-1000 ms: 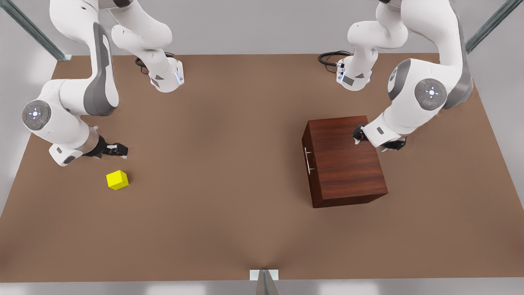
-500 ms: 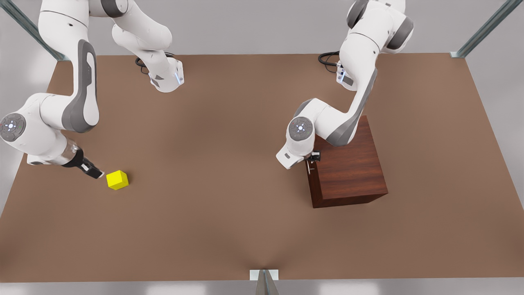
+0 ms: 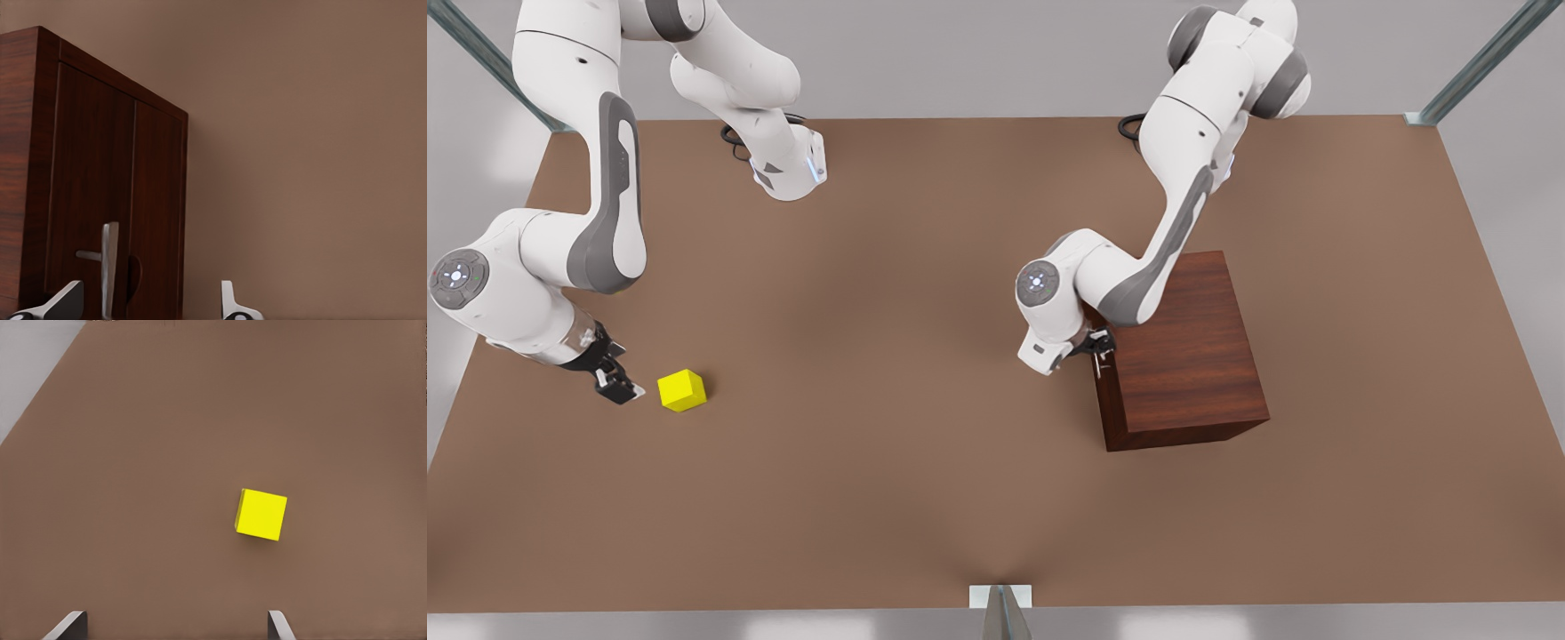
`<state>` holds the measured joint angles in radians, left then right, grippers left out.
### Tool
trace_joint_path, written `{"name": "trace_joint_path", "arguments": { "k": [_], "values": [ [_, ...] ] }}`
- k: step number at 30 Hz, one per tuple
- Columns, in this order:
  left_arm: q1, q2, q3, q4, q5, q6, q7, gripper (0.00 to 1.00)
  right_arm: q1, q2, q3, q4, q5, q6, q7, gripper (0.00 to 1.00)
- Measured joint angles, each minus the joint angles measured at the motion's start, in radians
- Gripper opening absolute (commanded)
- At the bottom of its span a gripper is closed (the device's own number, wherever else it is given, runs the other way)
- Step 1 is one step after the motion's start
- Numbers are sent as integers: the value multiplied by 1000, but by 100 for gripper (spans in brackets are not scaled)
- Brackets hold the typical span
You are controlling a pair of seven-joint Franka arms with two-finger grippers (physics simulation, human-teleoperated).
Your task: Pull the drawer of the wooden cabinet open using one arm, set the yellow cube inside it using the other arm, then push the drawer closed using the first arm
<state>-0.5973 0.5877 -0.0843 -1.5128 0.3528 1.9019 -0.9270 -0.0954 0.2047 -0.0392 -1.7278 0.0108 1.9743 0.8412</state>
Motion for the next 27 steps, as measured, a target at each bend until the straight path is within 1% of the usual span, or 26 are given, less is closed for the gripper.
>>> {"name": "trace_joint_path", "arguments": {
  "k": [10,27],
  "values": [
    [-7,13,-1,-22,17,11,-104,100,3,9,1,0,-2,4,97,100],
    [-32,39,-1,16,17,31,-123,100,3,9,1,0,-3,4,177,100]
  ]
}}
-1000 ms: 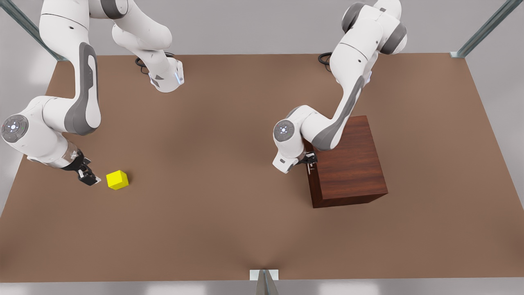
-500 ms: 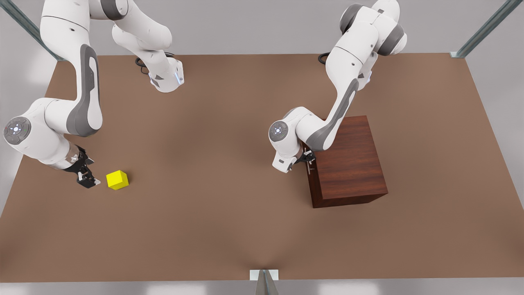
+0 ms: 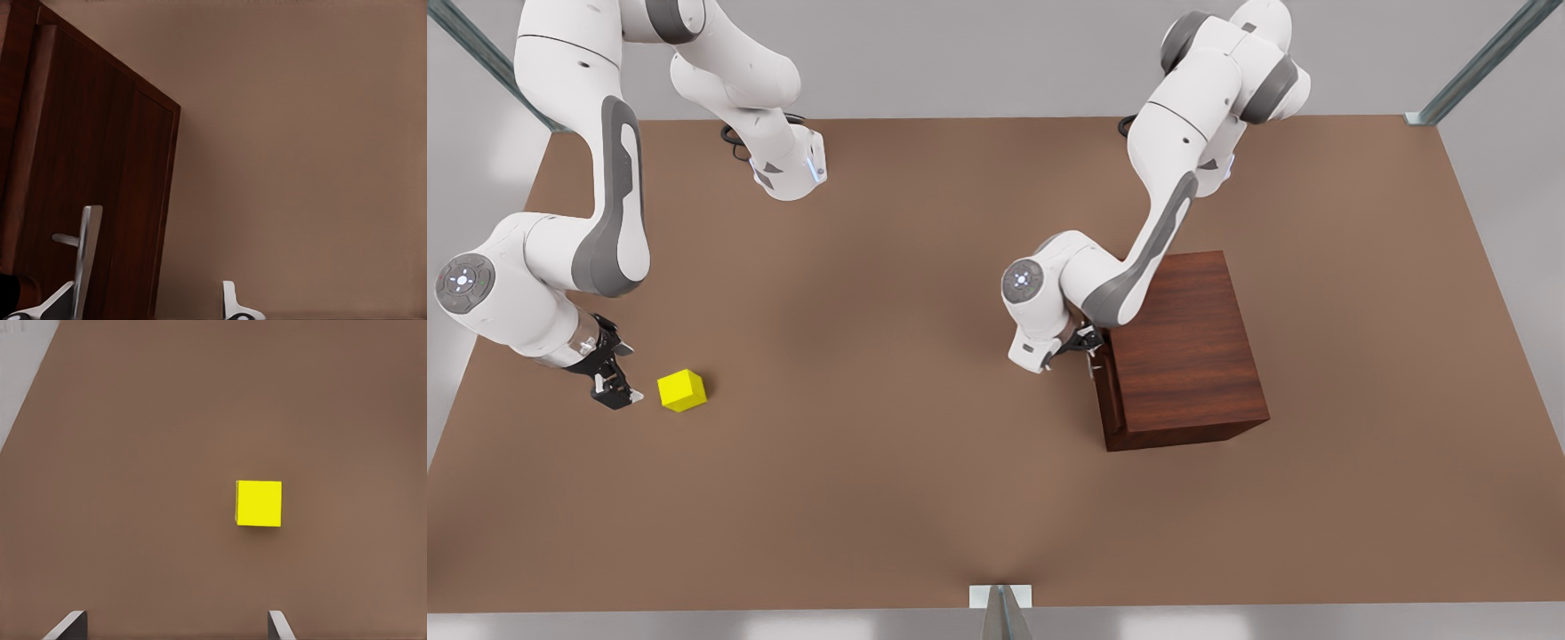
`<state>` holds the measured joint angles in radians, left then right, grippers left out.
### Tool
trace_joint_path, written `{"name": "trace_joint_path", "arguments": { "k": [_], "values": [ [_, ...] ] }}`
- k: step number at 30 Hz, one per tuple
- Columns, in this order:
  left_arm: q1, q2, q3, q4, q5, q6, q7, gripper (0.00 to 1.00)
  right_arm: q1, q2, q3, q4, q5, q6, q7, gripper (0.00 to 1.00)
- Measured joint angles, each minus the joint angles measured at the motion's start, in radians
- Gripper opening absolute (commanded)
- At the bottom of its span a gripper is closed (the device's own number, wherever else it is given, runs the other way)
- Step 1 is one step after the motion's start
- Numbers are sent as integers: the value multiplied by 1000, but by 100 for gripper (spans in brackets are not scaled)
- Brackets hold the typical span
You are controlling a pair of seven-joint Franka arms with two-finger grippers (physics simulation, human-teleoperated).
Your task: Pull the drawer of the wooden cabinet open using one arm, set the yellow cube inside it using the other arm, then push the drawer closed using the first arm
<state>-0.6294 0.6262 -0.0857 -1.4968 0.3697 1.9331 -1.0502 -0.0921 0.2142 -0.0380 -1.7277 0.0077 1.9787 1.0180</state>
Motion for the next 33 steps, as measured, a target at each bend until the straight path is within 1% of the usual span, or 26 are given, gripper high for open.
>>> {"name": "trace_joint_path", "arguments": {
  "k": [14,33],
  "values": [
    [-37,46,-3,75,-1,26,11,100,0,0,1,1,0,0,27,100],
    [-84,77,-4,134,-2,92,11,100,1,1,2,1,-2,0,42,100]
  ]
}}
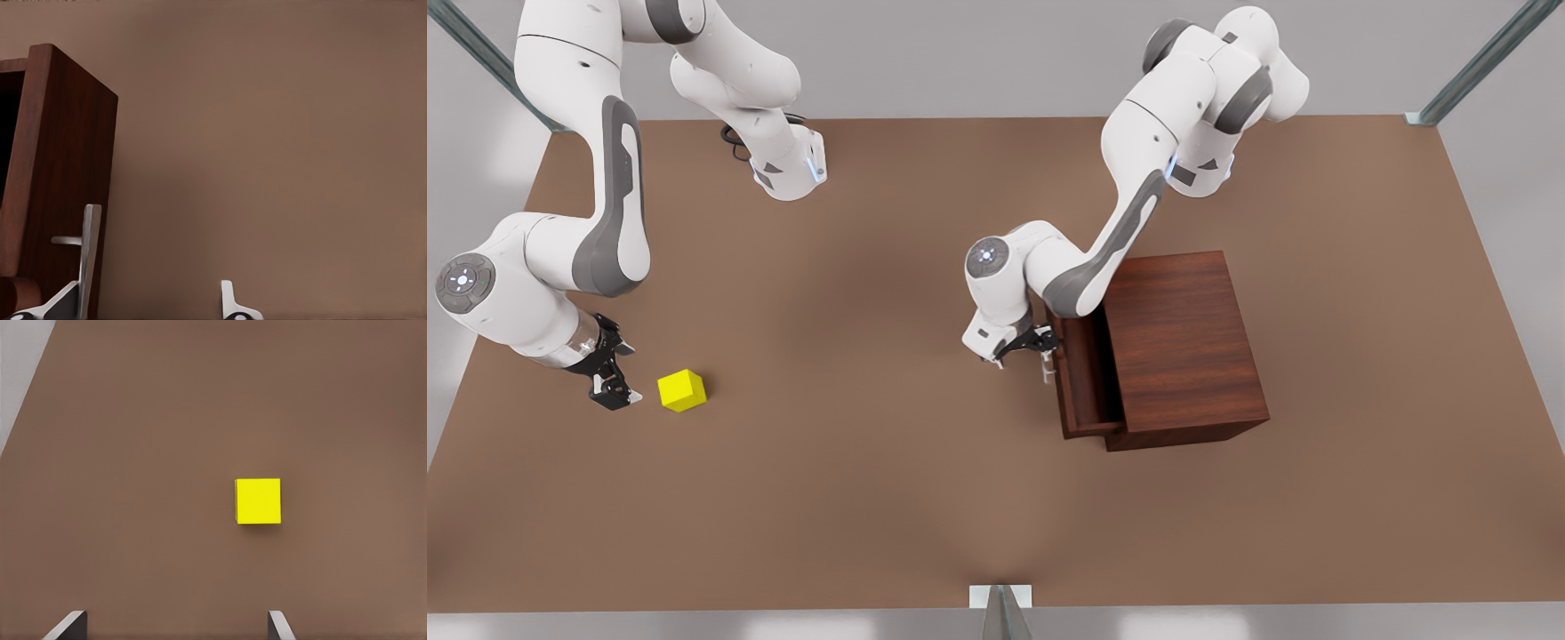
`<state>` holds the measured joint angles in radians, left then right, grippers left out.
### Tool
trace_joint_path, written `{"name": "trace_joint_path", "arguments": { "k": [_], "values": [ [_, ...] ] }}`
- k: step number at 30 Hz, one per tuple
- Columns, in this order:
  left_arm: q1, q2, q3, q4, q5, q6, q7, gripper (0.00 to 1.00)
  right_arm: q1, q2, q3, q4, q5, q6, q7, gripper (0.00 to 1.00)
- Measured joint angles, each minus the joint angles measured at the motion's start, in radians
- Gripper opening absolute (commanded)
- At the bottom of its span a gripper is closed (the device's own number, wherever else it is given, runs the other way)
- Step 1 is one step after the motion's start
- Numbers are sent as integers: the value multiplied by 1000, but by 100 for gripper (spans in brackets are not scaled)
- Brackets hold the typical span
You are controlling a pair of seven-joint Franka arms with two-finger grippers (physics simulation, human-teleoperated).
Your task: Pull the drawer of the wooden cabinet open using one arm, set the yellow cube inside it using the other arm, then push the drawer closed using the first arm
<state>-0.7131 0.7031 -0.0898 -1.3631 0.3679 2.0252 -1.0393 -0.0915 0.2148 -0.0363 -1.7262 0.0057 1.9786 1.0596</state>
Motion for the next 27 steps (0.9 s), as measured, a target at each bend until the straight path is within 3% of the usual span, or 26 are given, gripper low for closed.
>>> {"name": "trace_joint_path", "arguments": {
  "k": [5,8,10,12,14,15,27],
  "values": [
    [-11,-16,-1,44,-2,-46,8,100,6,25,3,23,-19,-1,2,100],
    [-8,-102,6,63,-3,-165,43,100,7,67,6,41,-31,-1,2,100],
    [121,-224,9,51,-57,-252,96,100,24,114,8,50,-50,-1,1,100],
    [382,-347,11,16,-166,-330,182,100,33,164,8,46,-66,13,-1,100],
    [575,-525,21,-155,-257,-348,273,100,31,199,9,11,-86,48,-5,100],
    [611,-551,19,-183,-280,-350,314,100,28,206,10,-15,-99,68,-7,100],
    [632,-534,27,-159,-398,-368,667,100,-95,207,22,-260,-83,349,-37,100]
  ]
}}
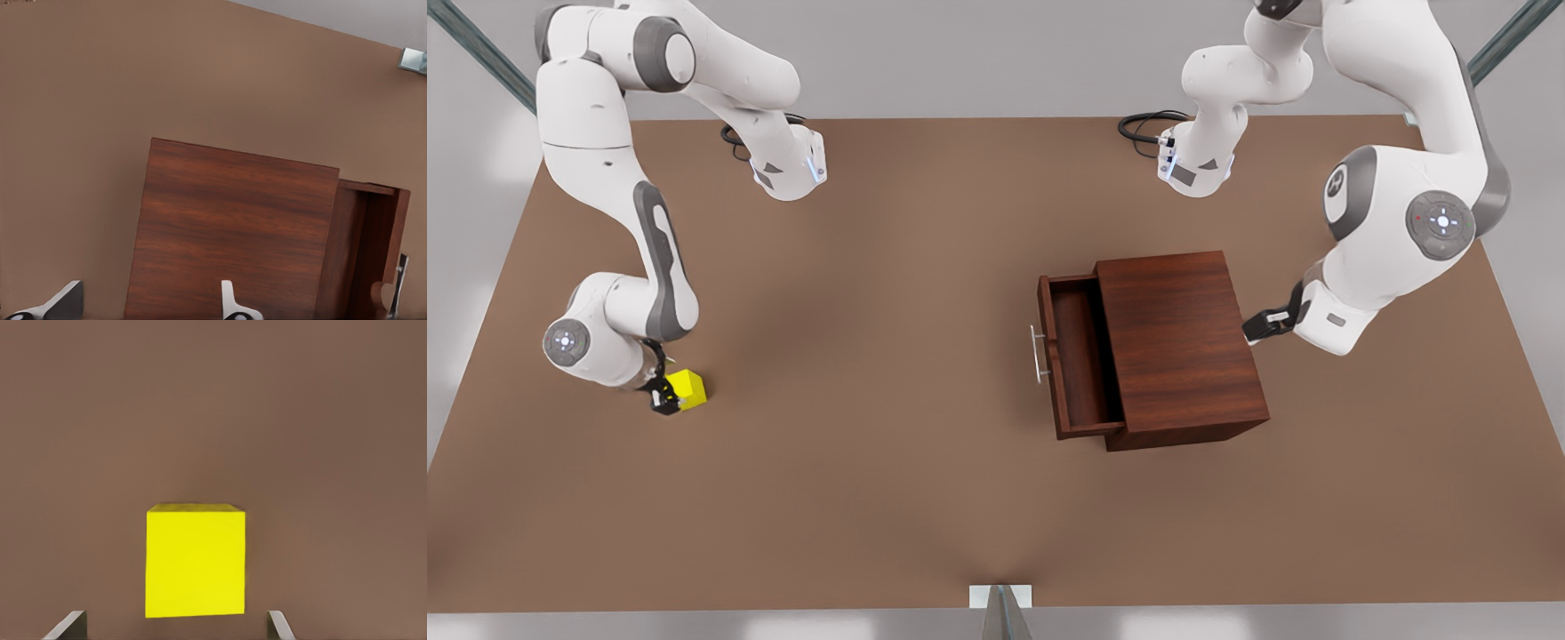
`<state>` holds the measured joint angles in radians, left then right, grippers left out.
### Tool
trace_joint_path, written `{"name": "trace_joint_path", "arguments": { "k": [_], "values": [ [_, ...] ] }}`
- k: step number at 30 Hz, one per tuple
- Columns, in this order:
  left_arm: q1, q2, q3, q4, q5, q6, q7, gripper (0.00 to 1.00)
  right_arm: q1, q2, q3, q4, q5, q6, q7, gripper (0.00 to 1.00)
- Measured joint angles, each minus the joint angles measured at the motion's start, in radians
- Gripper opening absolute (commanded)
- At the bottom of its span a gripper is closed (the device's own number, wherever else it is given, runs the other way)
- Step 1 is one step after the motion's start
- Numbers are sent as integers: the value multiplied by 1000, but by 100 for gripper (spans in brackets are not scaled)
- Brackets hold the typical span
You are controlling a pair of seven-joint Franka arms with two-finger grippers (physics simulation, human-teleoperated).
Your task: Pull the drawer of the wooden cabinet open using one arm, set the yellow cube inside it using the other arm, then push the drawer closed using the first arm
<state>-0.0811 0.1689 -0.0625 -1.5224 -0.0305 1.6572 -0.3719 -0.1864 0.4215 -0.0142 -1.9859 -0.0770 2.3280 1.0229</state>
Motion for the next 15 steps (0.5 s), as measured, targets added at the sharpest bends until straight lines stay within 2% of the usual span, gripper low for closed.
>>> {"name": "trace_joint_path", "arguments": {
  "k": [7,15],
  "values": [
    [-2,-1,0,-2,-6,-9,119,100,-47,20,33,-56,22,135,-10,100],
    [-4,-1,-2,-3,-7,-18,209,100,-74,43,39,-62,13,187,-18,100]
  ]
}}
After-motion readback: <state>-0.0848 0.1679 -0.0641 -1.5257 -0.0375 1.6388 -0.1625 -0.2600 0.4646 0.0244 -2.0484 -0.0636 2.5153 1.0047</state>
